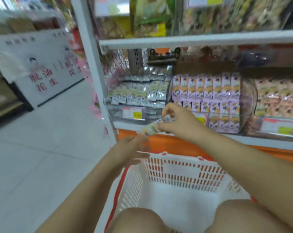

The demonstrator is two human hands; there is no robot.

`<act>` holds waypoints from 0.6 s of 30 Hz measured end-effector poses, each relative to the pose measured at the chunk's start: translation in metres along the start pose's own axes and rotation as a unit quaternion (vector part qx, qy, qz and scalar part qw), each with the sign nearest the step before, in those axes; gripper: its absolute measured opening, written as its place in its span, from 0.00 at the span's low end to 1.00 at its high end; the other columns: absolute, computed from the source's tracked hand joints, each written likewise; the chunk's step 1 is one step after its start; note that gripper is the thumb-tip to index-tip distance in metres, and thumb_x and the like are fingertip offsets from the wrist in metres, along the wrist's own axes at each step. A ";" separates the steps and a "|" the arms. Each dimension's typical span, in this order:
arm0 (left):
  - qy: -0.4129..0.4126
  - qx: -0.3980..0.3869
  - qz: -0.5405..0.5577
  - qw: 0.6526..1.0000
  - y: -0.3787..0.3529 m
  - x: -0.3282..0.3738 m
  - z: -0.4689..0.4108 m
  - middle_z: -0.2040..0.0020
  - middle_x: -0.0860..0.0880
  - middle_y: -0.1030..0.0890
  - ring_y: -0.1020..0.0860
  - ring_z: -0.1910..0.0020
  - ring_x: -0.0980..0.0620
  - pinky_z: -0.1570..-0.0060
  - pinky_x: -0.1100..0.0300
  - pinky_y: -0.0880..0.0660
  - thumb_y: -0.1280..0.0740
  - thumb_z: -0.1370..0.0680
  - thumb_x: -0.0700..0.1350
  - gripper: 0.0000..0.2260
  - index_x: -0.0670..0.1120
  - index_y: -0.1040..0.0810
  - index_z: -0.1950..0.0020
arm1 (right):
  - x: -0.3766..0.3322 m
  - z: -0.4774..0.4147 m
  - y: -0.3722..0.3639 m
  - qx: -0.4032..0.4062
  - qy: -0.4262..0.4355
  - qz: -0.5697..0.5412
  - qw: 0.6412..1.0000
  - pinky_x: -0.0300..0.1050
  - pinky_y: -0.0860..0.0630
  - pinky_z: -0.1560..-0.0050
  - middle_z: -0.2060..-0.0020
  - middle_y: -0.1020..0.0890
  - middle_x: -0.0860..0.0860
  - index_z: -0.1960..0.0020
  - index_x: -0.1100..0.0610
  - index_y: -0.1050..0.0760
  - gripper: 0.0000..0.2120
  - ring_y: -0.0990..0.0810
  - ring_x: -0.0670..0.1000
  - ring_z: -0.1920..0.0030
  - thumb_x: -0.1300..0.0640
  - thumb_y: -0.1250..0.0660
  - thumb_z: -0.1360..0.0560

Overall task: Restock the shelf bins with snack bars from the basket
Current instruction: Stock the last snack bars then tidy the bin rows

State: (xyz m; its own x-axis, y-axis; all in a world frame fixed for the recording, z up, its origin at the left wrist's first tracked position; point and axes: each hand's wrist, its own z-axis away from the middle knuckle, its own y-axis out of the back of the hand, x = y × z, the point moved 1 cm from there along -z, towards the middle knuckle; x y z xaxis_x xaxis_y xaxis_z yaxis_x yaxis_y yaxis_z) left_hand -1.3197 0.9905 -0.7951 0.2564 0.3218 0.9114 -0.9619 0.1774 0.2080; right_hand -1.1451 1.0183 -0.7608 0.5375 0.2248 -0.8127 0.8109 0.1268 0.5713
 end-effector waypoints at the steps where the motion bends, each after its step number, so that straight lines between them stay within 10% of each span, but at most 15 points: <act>1: -0.016 0.027 0.050 0.998 -0.002 0.008 0.004 0.49 0.47 0.17 0.18 0.52 0.49 0.51 0.54 0.25 0.40 0.21 0.57 0.17 0.47 0.23 0.43 | -0.012 -0.002 -0.004 0.043 0.013 -0.014 0.999 0.43 0.37 0.66 0.61 0.29 0.57 0.56 0.55 0.33 0.11 0.31 0.54 0.65 0.55 0.30 0.27; 8: -0.111 0.138 0.179 0.968 0.006 0.046 0.005 0.47 0.42 0.18 0.17 0.54 0.47 0.59 0.56 0.21 0.34 0.22 0.51 0.19 0.41 0.29 0.37 | -0.057 -0.007 -0.041 0.128 0.034 -0.129 0.983 0.44 0.23 0.53 0.61 0.23 0.42 0.61 0.48 0.29 0.10 0.22 0.46 0.56 0.60 0.31 0.28; 12: -0.125 0.160 0.084 0.976 0.020 0.049 -0.012 0.55 0.44 0.19 0.19 0.57 0.48 0.60 0.57 0.24 0.34 0.22 0.48 0.09 0.42 0.26 0.49 | -0.039 -0.011 -0.040 0.058 0.014 -0.150 0.987 0.41 0.29 0.41 0.43 0.23 0.44 0.40 0.51 0.26 0.14 0.26 0.45 0.40 0.59 0.32 0.25; 18: -0.143 0.219 -0.127 0.957 0.029 0.068 -0.057 0.66 0.48 0.29 0.28 0.65 0.49 0.65 0.58 0.34 0.38 0.23 0.47 0.08 0.46 0.34 0.59 | 0.021 -0.032 -0.014 0.106 -0.075 0.210 0.969 0.50 0.47 0.25 0.24 0.41 0.51 0.24 0.54 0.43 0.29 0.43 0.52 0.25 0.49 0.38 0.22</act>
State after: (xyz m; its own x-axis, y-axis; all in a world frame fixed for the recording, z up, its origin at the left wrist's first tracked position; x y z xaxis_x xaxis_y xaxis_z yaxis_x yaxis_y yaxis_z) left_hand -1.3249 1.0703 -0.7477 0.5102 0.0409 0.8591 -0.8360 -0.2110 0.5066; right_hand -1.1524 1.0520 -0.7823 0.8453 0.0692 -0.5298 0.5338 -0.1513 0.8319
